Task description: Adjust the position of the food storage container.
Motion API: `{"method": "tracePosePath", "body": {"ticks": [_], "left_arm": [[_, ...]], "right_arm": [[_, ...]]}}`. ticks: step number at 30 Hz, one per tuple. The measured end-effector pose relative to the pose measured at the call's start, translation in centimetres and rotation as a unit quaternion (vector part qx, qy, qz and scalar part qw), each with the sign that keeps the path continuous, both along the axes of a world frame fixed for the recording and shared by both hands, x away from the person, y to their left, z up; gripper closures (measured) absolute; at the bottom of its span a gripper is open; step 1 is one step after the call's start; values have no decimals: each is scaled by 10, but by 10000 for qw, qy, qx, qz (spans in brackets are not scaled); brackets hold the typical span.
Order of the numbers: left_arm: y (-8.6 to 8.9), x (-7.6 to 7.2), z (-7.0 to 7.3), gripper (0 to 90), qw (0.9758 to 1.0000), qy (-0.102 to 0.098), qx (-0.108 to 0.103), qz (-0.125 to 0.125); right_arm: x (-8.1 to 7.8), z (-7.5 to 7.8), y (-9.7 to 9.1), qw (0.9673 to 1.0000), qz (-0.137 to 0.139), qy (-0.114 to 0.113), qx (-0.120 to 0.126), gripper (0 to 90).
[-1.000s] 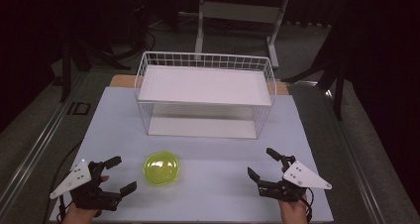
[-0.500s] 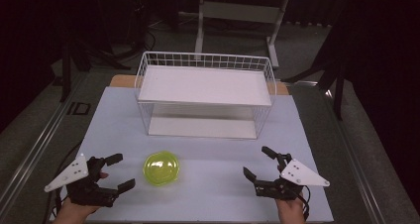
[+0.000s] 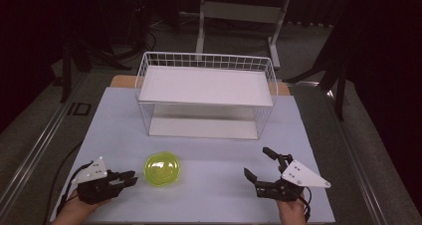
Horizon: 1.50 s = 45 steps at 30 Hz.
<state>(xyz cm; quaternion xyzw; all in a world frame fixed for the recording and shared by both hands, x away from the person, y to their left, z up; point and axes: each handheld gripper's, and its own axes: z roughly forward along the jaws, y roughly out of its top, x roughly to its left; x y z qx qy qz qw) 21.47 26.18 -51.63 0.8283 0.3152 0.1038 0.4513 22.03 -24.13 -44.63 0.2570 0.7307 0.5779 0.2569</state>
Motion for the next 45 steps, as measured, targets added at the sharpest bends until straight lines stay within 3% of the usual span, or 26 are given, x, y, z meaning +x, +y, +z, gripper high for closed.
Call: {"method": "tracePosePath", "body": {"ticks": [3,10,14,19,28,35,40,45], "left_arm": [[-6,4,-6,896,9997,105,233,-56],[-18,14,-11,900,9992,249,304,-104],[-34,19,-13,900,9985,238,411,-286],[-51,25,-15,900,9978,324,389,-437],[-92,37,-15,900,9973,302,432,-516],[-115,44,-16,900,9967,375,394,-604],[-111,39,-15,900,9958,410,458,-673],[-89,45,-12,900,9982,353,412,-256]], "right_arm": [[1,-1,0,10000,34,31,11,150],[1,-2,0,10000,61,58,24,150],[0,-2,-1,10000,70,65,20,150],[0,-2,0,9999,88,56,-5,151],[0,-3,0,9999,119,100,-45,151],[0,-4,-1,9998,146,105,-72,151],[1,-4,-2,9998,136,122,-76,151],[1,-4,-2,9998,123,136,-54,151]]}}
